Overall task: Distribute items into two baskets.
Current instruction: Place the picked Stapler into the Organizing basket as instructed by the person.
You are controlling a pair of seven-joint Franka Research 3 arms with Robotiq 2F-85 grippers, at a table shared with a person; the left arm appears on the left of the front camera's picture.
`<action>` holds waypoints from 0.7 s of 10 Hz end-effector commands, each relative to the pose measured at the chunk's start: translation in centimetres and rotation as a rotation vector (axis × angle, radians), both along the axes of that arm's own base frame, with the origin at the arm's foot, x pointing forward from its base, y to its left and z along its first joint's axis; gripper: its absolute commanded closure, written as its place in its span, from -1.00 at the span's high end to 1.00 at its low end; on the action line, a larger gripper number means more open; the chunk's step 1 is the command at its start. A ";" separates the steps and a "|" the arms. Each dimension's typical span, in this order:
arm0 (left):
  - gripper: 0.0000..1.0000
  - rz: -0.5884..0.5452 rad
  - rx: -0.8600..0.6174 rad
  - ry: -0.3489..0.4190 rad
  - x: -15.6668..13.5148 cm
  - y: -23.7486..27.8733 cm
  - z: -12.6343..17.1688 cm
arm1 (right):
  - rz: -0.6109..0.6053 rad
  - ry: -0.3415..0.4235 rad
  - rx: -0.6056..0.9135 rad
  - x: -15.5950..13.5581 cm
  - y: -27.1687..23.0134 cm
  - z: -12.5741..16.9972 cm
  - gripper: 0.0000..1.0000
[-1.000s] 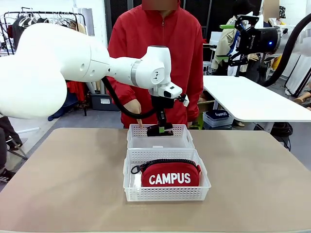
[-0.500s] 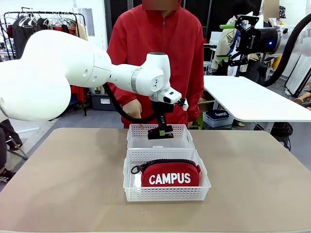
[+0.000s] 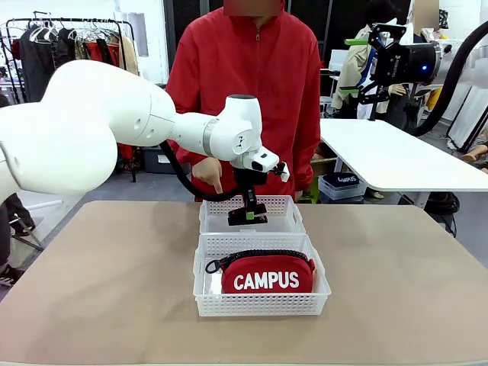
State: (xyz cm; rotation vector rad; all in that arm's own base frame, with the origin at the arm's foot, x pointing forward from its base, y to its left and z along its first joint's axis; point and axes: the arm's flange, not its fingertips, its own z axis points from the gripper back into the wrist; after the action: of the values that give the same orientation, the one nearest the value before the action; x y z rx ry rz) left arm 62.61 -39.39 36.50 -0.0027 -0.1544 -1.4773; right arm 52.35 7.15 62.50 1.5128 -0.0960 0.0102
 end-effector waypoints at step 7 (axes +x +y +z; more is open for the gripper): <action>-0.51 -0.035 0.018 0.037 0.5 0.0 -1.8 | -0.001 0.012 0.009 -0.1 0.1 0.4 1.00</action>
State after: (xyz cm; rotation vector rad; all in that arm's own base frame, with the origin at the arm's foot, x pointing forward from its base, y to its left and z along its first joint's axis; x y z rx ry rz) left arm 62.98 -39.63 34.19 -0.0207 -0.1231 -1.4979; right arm 52.35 7.15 62.50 1.5128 -0.0960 0.0102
